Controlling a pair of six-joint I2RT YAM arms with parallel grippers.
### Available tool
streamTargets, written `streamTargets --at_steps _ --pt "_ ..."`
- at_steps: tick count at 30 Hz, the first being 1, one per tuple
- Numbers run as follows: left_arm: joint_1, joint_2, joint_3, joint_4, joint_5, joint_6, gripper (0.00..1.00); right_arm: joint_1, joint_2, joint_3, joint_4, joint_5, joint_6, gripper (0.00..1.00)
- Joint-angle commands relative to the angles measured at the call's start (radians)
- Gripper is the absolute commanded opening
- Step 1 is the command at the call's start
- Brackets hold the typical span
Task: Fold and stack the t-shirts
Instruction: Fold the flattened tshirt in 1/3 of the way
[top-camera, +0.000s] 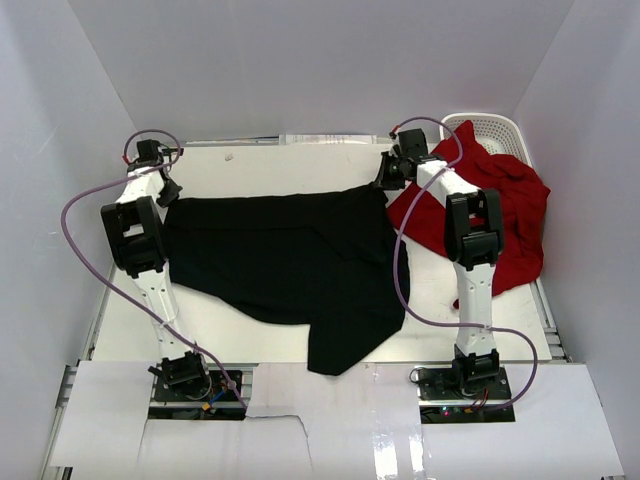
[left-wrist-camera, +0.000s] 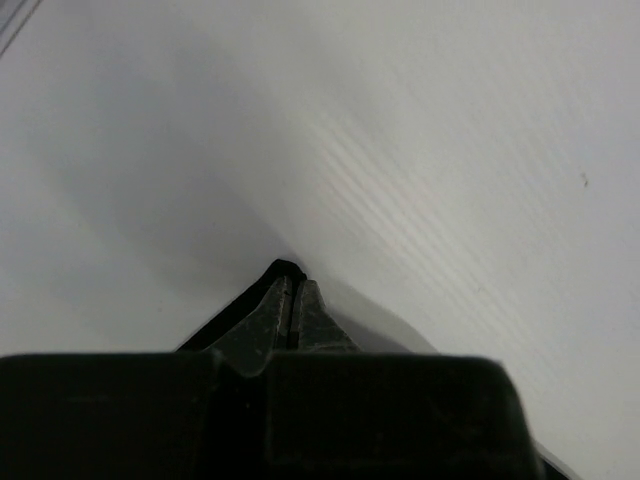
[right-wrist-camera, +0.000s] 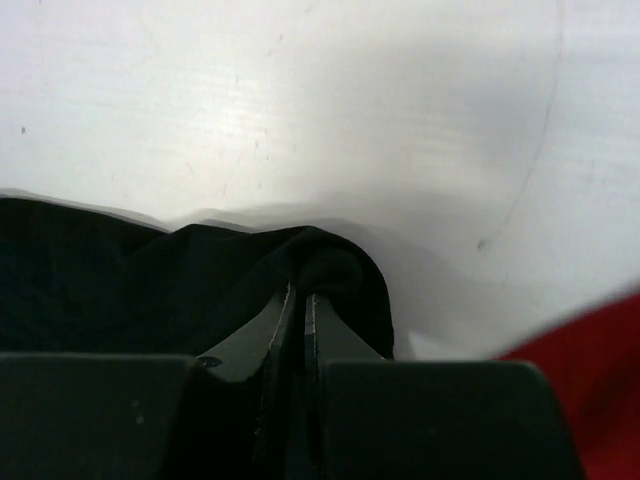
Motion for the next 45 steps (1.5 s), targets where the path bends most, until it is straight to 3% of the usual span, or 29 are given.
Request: streamTargets --at_steps 1,7,9,11,12,13,14,18,26,31,37,40,45 --pt "0.011 0.064 0.064 -0.042 0.012 -0.020 0.00 -0.028 0.055 0.123 -0.005 -0.032 -0.011 0.08" --pt "0.011 0.125 0.163 -0.059 0.044 -0.022 0.00 -0.053 0.156 0.286 0.001 -0.076 -0.011 0.08" --pt "0.012 0.121 0.169 -0.057 0.062 -0.020 0.01 -0.056 0.171 0.332 0.002 -0.084 -0.012 0.13" --pt "0.014 0.106 0.171 -0.056 0.069 -0.023 0.11 -0.058 0.168 0.352 0.015 -0.087 -0.022 0.20" --pt "0.015 0.084 0.169 -0.049 0.075 -0.026 0.16 -0.058 0.165 0.369 0.021 -0.088 -0.029 0.29" --pt "0.015 0.072 0.167 -0.043 0.066 -0.026 0.26 -0.058 0.159 0.374 0.027 -0.088 -0.032 0.36" --pt "0.015 0.060 0.169 -0.043 0.059 -0.028 0.39 -0.058 0.145 0.377 0.041 -0.087 -0.040 0.50" --pt "0.017 -0.016 0.167 -0.043 0.026 -0.028 0.51 -0.058 0.099 0.381 0.061 -0.079 -0.052 0.70" --pt "0.015 -0.273 0.034 -0.037 -0.056 -0.017 0.51 -0.013 -0.025 0.283 0.045 -0.165 -0.060 0.71" --pt "0.015 -0.413 -0.141 -0.019 -0.040 -0.012 0.51 0.059 -0.037 0.245 -0.007 -0.228 -0.069 0.68" --pt "0.026 -0.502 -0.320 0.013 0.104 -0.017 0.51 0.117 -0.043 0.144 0.019 -0.262 -0.068 0.67" --pt "0.038 -0.531 -0.403 0.050 0.258 -0.026 0.52 0.122 -0.040 0.111 0.012 -0.277 -0.058 0.63" --pt "0.041 -0.525 -0.465 0.083 0.265 -0.002 0.51 0.123 -0.074 0.033 -0.007 -0.178 -0.095 0.65"
